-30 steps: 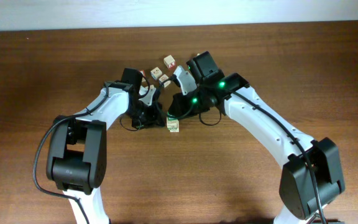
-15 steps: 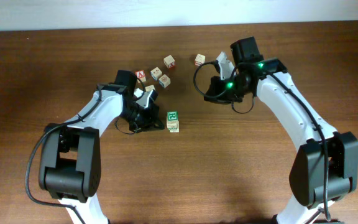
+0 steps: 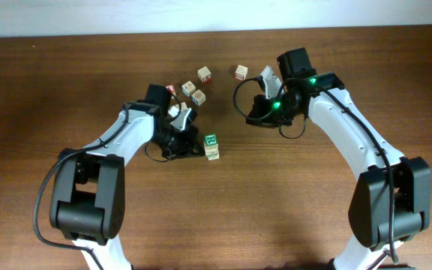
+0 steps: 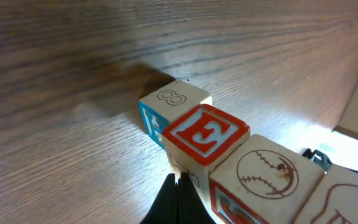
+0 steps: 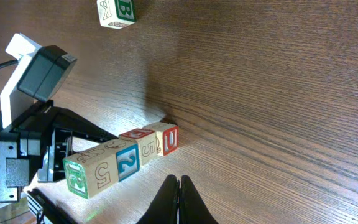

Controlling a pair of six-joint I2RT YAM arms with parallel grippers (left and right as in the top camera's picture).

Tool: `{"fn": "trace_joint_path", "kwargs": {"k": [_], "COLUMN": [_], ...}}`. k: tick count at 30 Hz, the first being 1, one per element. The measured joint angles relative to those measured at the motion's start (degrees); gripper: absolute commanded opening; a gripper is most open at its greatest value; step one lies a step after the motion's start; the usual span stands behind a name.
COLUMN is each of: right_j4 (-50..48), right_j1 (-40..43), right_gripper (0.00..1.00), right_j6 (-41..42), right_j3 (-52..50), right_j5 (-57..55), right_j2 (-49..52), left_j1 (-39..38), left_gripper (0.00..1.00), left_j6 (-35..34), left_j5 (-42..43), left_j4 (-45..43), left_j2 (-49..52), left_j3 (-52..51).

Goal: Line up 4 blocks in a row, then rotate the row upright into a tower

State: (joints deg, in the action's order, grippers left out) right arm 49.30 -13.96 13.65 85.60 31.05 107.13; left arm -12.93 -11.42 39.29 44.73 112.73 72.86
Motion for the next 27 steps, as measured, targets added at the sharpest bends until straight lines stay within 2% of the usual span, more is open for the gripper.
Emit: {"fn": "trace_joint_path", "kwargs": {"k": [11,14,17,21,27], "right_j4": [-0.3,-8.7,-19.1,-23.7,-25.7], "right_j1": [0.0,0.0,-1.7,-4.9,-5.4], "right_gripper": [0.04,0.04,0.04,0.04,0.04], "right_j6": [-0.5,-0.2,4.7,10.3,13.4], "right_j3": [-2.8,-9.9,-15.3,-16.4,-16.5], "right_j5": [0.0,2.4,3.5,4.1,5.9], "right_j2": [0.0,0.3,1.8,6.4,9.3], "left_j1": [0.0,0.0,0.0,0.0,0.0], "left_gripper": [0.0,0.0,0.0,0.0,0.0], "left_j6": [0.0,0.0,0.0,0.0,0.0], "left_j5": [0.0,0.2,0.4,0.4,0.4], "left_j4": [-0.3,-0.5,-0.9,-1.0,-1.1], "left_j2": [0.0,0.0,0.0,0.0,0.0], "left_j3": [-0.2,-0.2,-0.2,-0.2,-0.3]}}
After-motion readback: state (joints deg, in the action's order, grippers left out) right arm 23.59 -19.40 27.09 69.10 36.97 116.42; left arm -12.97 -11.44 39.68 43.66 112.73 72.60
